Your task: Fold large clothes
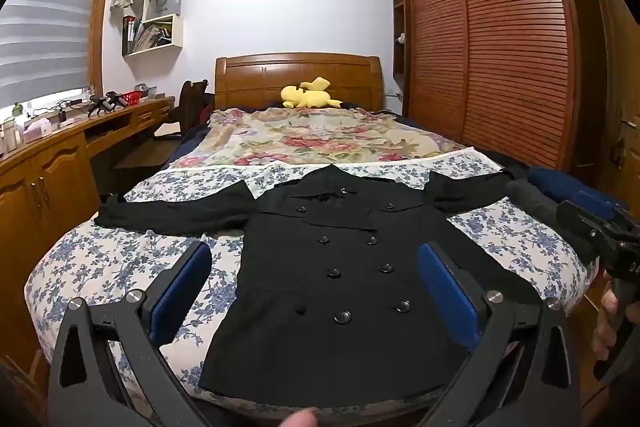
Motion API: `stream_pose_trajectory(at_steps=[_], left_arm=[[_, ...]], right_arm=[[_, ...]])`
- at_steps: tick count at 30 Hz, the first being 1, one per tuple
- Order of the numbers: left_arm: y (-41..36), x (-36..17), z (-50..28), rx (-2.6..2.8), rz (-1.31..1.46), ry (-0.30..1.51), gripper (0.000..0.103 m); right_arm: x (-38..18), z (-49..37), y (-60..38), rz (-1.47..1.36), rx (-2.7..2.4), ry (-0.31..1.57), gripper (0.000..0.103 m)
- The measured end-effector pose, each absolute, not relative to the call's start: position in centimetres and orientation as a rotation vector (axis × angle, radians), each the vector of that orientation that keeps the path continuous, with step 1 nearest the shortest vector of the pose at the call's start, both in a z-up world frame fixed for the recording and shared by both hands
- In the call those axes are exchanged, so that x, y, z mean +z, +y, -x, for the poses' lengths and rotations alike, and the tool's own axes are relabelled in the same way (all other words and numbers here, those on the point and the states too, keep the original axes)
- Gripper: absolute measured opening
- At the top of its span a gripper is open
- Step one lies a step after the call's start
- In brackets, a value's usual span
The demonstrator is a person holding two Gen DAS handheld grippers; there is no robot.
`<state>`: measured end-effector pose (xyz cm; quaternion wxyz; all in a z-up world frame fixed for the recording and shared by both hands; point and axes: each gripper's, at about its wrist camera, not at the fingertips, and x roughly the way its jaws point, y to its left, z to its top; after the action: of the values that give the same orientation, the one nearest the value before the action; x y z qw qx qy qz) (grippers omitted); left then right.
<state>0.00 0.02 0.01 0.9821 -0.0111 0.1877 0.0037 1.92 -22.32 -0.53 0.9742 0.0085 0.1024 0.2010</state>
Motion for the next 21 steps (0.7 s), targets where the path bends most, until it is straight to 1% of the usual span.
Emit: stream_pose_trajectory(at_steps=[21], left_arm=[[0.23, -0.21, 0.16, -0.002, 0.022, 0.383, 0.103]], right_arm=[[-0.48, -1.67, -22.56, -0.017, 0.411, 0.220, 0.103]])
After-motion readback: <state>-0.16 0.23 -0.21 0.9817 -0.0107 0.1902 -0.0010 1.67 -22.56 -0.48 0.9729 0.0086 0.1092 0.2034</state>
